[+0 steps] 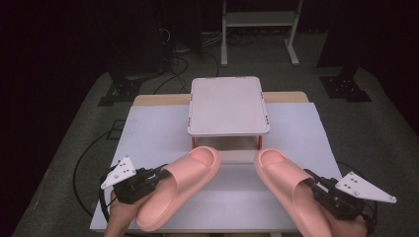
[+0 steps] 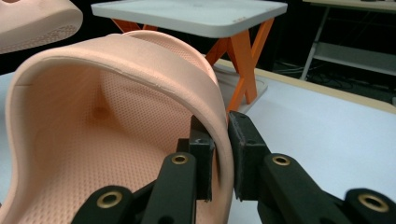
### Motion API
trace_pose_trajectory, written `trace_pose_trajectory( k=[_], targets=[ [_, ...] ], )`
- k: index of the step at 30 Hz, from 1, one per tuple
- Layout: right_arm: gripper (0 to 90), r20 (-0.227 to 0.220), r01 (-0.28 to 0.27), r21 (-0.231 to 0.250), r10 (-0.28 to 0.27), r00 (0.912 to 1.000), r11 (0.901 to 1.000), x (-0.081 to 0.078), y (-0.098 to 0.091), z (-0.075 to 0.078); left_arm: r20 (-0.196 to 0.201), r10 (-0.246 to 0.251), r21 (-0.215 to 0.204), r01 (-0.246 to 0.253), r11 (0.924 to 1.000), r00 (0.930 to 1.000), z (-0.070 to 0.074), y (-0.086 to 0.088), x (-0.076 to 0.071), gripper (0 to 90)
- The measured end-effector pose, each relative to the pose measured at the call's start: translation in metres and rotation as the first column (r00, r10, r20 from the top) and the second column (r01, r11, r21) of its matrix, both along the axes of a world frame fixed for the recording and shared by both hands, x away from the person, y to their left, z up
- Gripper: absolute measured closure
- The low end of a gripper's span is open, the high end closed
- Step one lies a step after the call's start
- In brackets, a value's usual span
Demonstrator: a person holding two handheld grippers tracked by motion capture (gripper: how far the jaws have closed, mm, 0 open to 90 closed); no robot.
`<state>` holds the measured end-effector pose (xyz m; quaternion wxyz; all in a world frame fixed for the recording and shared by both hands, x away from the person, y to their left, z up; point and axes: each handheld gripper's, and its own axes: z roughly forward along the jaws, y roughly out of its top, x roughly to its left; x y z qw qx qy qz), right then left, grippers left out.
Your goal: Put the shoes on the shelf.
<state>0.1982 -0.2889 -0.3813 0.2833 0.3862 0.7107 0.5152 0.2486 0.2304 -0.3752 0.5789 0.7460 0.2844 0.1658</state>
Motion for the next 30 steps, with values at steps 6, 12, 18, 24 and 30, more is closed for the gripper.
trace_pose_trajectory(
  k=[6, 12, 18, 24, 30],
  targets=[
    [79.8, 0.017, -0.008, -0.002, 0.008, 0.9998, 1.0000, 0.000, 0.002, 0.009, 0.012, -0.022, 0.004, 0.022, 0.9997, 0.9997, 0.009, -0.004, 0.004, 82.3],
    [79.8, 0.035, -0.017, -0.005, 0.017, 0.9992, 0.9998, 0.002, 0.005, 0.021, 0.022, -0.039, 0.007, 0.039, 0.9992, 0.9990, 0.019, -0.008, 0.007, 82.4],
    [79.8, 0.061, -0.030, -0.007, 0.030, 0.9977, 0.9995, 0.008, 0.007, 0.033, 0.035, -0.041, 0.010, 0.041, 0.9991, 0.9985, 0.031, -0.012, 0.013, 82.4],
    [79.9, 0.072, -0.036, -0.013, 0.036, 0.9968, 0.9993, 0.016, 0.010, 0.040, 0.043, -0.051, 0.020, 0.051, 0.9985, 0.9978, 0.039, -0.016, 0.022, 82.3],
    [79.9, 0.073, -0.039, -0.017, 0.040, 0.9965, 0.9991, 0.025, 0.012, 0.046, 0.040, -0.049, 0.017, 0.049, 0.9987, 0.9980, 0.044, -0.016, 0.031, 82.4]
  ],
)
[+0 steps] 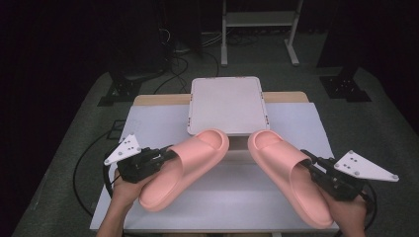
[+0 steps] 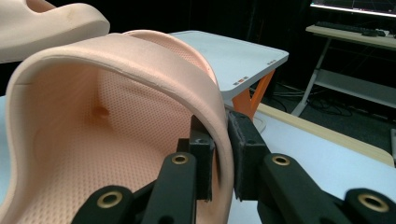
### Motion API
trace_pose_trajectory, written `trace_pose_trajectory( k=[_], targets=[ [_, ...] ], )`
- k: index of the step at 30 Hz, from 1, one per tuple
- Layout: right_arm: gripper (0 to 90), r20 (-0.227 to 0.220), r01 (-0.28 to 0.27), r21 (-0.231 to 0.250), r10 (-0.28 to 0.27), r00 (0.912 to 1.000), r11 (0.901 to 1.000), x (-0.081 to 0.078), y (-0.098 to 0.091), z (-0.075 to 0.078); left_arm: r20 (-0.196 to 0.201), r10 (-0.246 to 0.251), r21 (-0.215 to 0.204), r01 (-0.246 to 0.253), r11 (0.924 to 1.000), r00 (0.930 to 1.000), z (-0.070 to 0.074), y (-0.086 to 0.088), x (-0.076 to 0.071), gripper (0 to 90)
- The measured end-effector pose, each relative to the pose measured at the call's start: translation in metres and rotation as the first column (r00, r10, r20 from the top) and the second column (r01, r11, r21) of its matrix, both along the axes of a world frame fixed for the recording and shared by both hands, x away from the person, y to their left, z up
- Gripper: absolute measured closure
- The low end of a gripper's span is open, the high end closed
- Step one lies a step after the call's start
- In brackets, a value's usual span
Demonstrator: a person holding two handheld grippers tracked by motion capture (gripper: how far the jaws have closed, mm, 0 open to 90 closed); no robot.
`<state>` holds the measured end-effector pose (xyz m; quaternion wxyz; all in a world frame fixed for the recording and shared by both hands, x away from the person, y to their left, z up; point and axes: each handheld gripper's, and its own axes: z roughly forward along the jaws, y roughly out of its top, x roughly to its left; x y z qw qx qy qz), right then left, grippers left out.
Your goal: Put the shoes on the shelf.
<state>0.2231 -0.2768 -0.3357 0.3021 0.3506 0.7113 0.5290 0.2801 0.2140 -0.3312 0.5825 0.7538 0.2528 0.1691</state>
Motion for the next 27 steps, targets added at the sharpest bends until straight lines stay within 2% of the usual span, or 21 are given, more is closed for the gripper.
trace_pose_trajectory(
  k=[10, 16, 27],
  targets=[
    [79.9, 0.004, -0.004, 0.001, 0.004, 1.0000, 1.0000, 0.014, 0.003, 0.006, -0.002, 0.009, 0.001, -0.009, 1.0000, 1.0000, 0.006, 0.000, 0.015, 82.4],
    [79.9, 0.001, -0.005, 0.003, 0.005, 1.0000, 1.0000, 0.024, 0.006, 0.009, 0.002, 0.013, 0.031, -0.013, 0.9994, 0.9999, 0.010, -0.002, 0.025, 82.4],
    [79.8, 0.001, -0.019, -0.013, 0.019, 0.9998, 0.9997, 0.040, 0.015, 0.016, 0.000, 0.016, 0.031, -0.016, 0.9994, 0.9999, 0.013, -0.004, 0.038, 82.3]
  ],
)
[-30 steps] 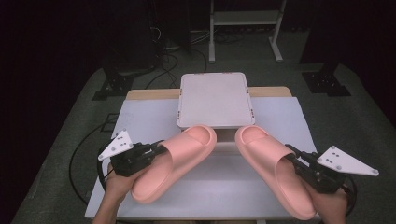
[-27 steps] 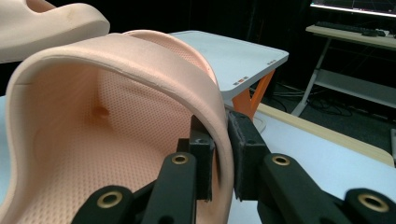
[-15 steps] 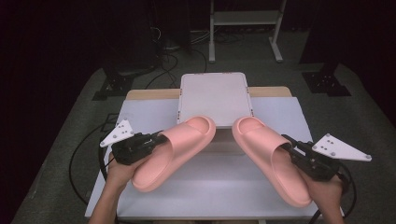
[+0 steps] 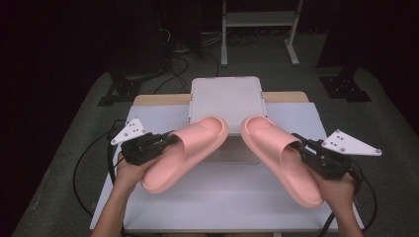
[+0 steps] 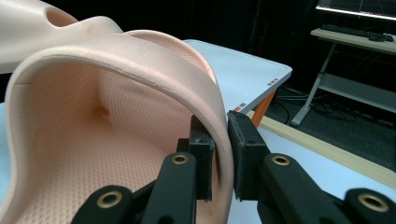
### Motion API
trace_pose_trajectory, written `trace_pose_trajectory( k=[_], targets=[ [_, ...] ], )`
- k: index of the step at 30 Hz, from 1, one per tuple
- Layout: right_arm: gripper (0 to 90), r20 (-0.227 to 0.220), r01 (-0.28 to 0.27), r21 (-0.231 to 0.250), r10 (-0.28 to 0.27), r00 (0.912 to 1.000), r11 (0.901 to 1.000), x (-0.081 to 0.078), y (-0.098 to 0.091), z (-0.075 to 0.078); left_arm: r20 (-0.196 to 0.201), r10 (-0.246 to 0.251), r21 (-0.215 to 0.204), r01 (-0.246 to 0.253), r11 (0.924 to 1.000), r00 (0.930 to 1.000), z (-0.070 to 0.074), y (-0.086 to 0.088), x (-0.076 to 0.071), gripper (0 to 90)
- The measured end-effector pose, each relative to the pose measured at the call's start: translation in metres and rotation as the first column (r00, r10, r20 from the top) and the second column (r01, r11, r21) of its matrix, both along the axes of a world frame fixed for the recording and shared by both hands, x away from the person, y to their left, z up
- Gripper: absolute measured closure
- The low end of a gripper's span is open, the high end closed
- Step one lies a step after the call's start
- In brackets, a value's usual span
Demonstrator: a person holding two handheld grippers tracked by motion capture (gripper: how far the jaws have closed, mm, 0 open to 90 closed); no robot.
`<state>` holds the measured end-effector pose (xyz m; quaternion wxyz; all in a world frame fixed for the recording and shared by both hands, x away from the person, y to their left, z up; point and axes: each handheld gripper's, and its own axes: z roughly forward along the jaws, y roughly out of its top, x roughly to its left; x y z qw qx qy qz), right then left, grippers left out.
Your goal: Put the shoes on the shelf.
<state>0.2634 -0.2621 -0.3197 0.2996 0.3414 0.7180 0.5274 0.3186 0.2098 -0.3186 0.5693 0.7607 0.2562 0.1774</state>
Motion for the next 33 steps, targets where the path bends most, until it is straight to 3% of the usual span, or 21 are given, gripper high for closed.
trace_pose_trajectory(
  k=[14, 19, 33],
  targets=[
    [79.7, -0.005, 0.005, -0.003, -0.005, 1.0000, 1.0000, 0.026, 0.004, 0.010, -0.008, 0.021, 0.001, -0.021, 0.9998, 0.9998, 0.010, -0.004, 0.025, 82.0],
    [79.6, -0.005, 0.005, -0.024, -0.005, 1.0000, 0.9997, 0.034, 0.006, 0.015, -0.017, 0.019, 0.021, -0.019, 0.9996, 0.9997, 0.011, -0.008, 0.032, 82.0],
    [79.6, -0.014, 0.016, -0.048, -0.017, 0.9998, 0.9987, 0.055, 0.016, 0.025, -0.026, 0.043, 0.017, -0.043, 0.9989, 0.9987, 0.019, -0.012, 0.053, 82.0]
  ],
)
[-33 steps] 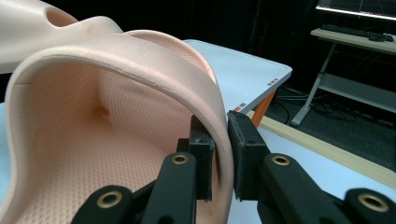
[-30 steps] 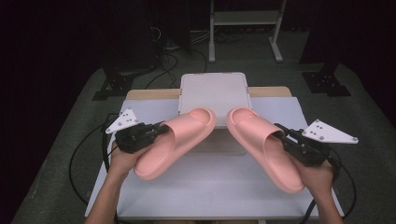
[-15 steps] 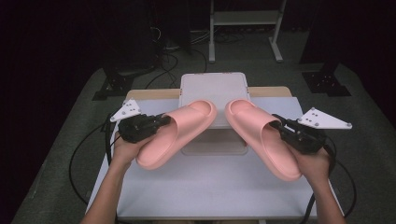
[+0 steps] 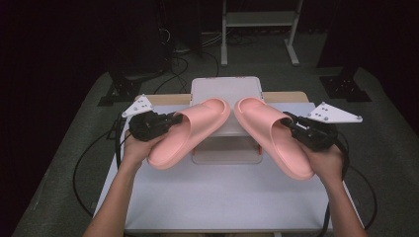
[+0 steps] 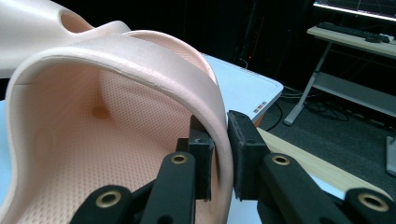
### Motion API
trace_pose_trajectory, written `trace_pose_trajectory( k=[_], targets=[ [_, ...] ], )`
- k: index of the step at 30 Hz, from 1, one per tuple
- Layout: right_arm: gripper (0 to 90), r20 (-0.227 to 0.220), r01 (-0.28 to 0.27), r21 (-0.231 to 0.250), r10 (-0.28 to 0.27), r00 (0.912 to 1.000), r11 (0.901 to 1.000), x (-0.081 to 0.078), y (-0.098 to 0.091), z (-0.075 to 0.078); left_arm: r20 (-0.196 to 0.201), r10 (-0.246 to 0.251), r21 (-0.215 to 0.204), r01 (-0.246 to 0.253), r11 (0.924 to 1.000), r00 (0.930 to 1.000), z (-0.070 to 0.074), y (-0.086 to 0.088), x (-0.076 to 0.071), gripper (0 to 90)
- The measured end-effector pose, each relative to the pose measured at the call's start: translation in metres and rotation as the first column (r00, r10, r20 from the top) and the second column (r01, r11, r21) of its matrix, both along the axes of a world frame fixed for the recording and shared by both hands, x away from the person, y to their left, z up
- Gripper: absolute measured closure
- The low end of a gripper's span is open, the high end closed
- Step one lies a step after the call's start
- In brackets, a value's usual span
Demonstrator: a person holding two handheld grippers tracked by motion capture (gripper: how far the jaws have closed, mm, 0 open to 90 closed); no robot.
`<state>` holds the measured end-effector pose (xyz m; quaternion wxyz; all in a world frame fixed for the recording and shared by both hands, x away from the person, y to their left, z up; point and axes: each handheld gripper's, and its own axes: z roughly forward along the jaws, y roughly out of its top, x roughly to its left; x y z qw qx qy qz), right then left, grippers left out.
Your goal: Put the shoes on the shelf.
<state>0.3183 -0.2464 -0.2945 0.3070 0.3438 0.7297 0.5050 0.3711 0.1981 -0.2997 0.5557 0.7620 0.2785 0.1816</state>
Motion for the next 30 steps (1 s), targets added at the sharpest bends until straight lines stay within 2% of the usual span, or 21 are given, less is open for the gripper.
trace_pose_trajectory(
  k=[11, 30],
  targets=[
    [79.6, -0.008, 0.015, 0.007, -0.015, 0.9999, 0.9999, 0.019, 0.007, 0.006, -0.009, 0.040, 0.022, -0.039, 0.9990, 0.9992, 0.009, 0.001, 0.015, 82.0],
    [79.5, -0.050, 0.051, -0.003, -0.051, 0.9975, 0.9987, 0.045, 0.008, 0.001, -0.043, 0.059, 0.044, -0.057, 0.9974, 0.9973, 0.009, -0.010, 0.040, 81.8]
  ],
)
